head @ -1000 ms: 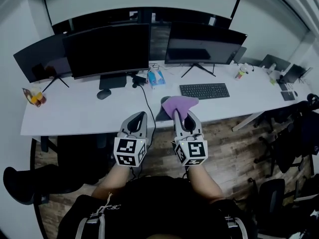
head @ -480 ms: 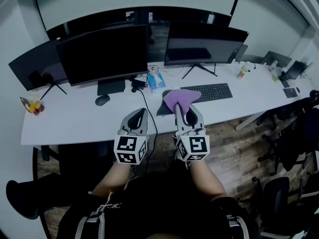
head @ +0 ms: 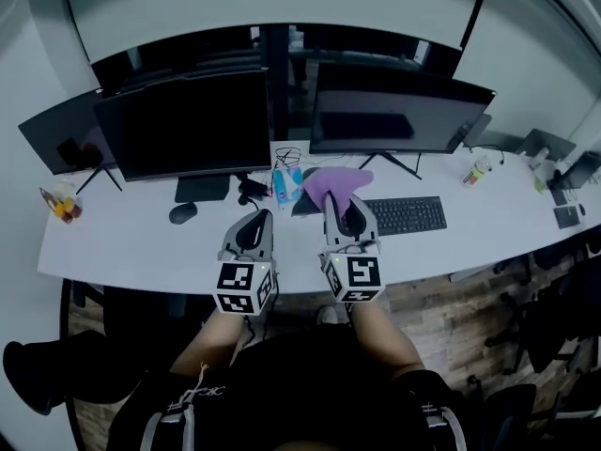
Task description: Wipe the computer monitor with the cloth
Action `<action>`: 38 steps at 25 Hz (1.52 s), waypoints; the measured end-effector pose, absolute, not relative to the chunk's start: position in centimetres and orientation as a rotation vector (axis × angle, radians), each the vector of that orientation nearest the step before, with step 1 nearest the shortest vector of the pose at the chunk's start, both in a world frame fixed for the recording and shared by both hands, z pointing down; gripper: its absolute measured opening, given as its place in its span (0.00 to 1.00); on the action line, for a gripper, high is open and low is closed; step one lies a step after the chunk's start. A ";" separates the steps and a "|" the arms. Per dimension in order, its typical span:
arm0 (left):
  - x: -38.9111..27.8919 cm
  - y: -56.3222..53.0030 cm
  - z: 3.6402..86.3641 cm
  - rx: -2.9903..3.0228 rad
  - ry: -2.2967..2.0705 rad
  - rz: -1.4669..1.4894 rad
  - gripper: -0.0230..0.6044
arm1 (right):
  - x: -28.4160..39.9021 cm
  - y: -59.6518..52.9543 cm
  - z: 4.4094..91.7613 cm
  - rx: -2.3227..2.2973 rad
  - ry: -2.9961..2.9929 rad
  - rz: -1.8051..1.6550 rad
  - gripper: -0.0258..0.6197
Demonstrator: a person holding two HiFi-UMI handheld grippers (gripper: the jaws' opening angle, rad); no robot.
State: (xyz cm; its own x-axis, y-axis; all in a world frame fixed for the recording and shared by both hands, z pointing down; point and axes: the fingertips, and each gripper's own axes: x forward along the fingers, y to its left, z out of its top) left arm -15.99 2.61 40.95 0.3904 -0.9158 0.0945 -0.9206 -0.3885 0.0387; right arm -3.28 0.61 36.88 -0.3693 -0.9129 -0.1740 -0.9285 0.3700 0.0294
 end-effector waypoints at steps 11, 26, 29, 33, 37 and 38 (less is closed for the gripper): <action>-11.7 -5.8 39.8 2.349 -1.898 0.120 0.06 | -0.1 -10.4 35.2 -1.468 2.630 0.163 0.19; -18.6 -8.8 40.6 2.294 -1.921 0.112 0.06 | -5.6 -19.2 31.7 -1.775 2.411 0.267 0.19; -20.4 -9.5 40.5 2.305 -1.909 0.100 0.06 | -6.7 -20.9 30.7 -1.829 2.358 0.311 0.19; -22.8 -10.1 41.0 2.311 -1.885 0.087 0.06 | -8.5 -23.0 29.7 -1.873 2.335 0.373 0.19; -24.6 -10.8 41.2 2.325 -1.858 0.077 0.06 | -10.0 -25.1 28.2 -1.922 2.297 0.434 0.19; -25.1 -10.9 41.3 2.328 -1.852 0.074 0.06 | -10.4 -25.6 28.0 -1.935 2.290 0.446 0.19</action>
State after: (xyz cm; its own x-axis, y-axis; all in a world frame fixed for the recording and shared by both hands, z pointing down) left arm -25.08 -10.95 41.30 0.2293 -0.9631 0.1411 -0.9713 -0.2169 0.0979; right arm -10.37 -25.60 28.03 -0.1814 -0.9453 -0.2710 -0.9779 0.1443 0.1513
